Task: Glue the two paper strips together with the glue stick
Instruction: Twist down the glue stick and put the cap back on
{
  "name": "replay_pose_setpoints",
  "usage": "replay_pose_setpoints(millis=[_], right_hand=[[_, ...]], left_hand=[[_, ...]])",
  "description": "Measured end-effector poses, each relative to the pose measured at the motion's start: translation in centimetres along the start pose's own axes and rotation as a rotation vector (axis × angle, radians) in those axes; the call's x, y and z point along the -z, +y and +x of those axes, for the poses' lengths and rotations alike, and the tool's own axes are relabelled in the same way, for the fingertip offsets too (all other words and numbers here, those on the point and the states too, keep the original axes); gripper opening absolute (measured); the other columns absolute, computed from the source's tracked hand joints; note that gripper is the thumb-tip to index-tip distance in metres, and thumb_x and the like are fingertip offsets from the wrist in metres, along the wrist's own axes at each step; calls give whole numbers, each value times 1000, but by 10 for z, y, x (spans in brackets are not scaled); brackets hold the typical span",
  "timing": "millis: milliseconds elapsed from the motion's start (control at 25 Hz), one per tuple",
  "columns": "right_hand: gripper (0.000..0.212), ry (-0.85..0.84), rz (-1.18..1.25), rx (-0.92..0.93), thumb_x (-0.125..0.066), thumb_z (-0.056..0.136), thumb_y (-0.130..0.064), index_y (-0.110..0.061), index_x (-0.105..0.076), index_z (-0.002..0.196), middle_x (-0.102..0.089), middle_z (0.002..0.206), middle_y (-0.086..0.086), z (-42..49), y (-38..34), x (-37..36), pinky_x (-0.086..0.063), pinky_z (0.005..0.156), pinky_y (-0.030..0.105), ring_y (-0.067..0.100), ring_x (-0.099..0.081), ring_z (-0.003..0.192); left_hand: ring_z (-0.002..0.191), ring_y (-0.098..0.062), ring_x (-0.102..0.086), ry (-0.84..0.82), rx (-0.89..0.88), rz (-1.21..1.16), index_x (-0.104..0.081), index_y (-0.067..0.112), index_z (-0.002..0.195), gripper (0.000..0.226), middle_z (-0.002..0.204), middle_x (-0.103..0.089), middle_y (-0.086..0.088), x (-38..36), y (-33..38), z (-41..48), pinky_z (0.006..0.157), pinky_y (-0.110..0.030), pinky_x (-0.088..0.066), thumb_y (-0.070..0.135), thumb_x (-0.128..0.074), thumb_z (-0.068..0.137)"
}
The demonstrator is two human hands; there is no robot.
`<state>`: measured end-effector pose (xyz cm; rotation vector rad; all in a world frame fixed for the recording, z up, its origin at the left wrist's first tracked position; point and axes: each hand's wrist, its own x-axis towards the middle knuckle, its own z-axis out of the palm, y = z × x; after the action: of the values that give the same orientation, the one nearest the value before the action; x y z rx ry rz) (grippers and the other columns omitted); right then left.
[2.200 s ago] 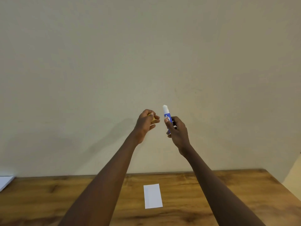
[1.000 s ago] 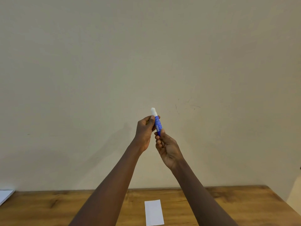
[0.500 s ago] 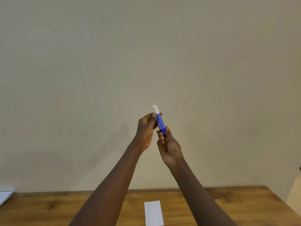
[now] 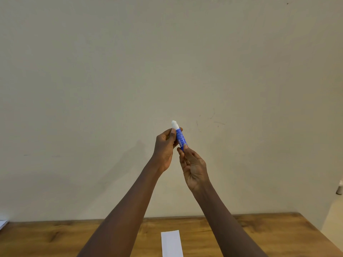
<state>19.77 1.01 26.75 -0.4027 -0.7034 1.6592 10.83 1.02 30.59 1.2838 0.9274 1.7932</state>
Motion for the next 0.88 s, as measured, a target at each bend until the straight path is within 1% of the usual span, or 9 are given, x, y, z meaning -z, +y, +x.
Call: replay_pose_setpoints(millis=[80,160,280,440,520,640,720,800,880], right_hand=[[26,5,-63,-44,-55,84,-29,-4,-64,82,-69,69,10,-3,0,0,-56,50,18,13,-68,55],[49,41,-121,-165,-45,86,-46,-1,-62,80,-66,52,5,-3,-2,-1,-50,42,14,9,-60,42],[32,50,-62,-178,-51,87,-33,-2,-59,83,-60,44,2,-4,-2,-8,-45,38,11,6,-50,33],[8,21,-59,36,-61,80,-10,-4,-62,86,-65,76,11,-4,5,-8,-55,52,16,11,-66,53],[17,10,-92,-12,-59,83,-21,-4,-62,83,-67,76,13,-6,4,-9,-57,53,19,13,-68,55],[43,37,-111,-191,-49,85,-43,-2,-62,79,-66,51,6,-6,0,-12,-52,43,16,9,-60,41],[26,30,-48,-164,-55,84,-30,-5,-62,82,-64,51,4,-7,2,-14,-51,44,14,8,-58,40],[14,22,-11,-68,-61,80,-14,-3,-63,88,-66,69,9,-5,5,-13,-55,51,16,9,-65,51],[19,-10,-34,-37,-61,81,-15,-1,-61,94,-67,81,13,-5,7,-11,-57,56,19,12,-69,60]], left_hand=[[81,-9,-59,26,16,1,-55,2,109,27,102,-59,-2,2,-1,-1,84,-25,-49,15,-36,95],[83,-10,-59,27,28,-2,-56,6,102,22,103,-59,-4,5,-3,-4,78,-18,-52,15,-37,95],[87,-13,-57,31,15,9,-55,8,104,23,104,-58,-4,6,-3,-7,86,-26,-48,16,-36,95],[87,-16,-56,83,-6,50,-56,7,105,24,103,-58,-5,2,4,-7,87,-29,-45,14,-36,95],[88,-17,-56,118,0,47,-57,5,101,23,104,-58,-7,4,5,-6,87,-29,-45,13,-37,95],[87,-14,-57,112,0,33,-57,4,103,23,103,-59,-6,8,3,-7,87,-27,-47,14,-38,95],[86,-12,-57,109,-2,34,-57,5,106,25,96,-61,-1,9,2,-6,89,-29,-45,16,-37,95],[84,-11,-57,106,-5,26,-58,9,100,23,89,-61,4,8,3,-4,87,-27,-46,17,-37,95],[82,-11,-58,109,-6,24,-59,14,92,22,86,-61,4,9,4,-4,79,-20,-51,17,-38,95]])
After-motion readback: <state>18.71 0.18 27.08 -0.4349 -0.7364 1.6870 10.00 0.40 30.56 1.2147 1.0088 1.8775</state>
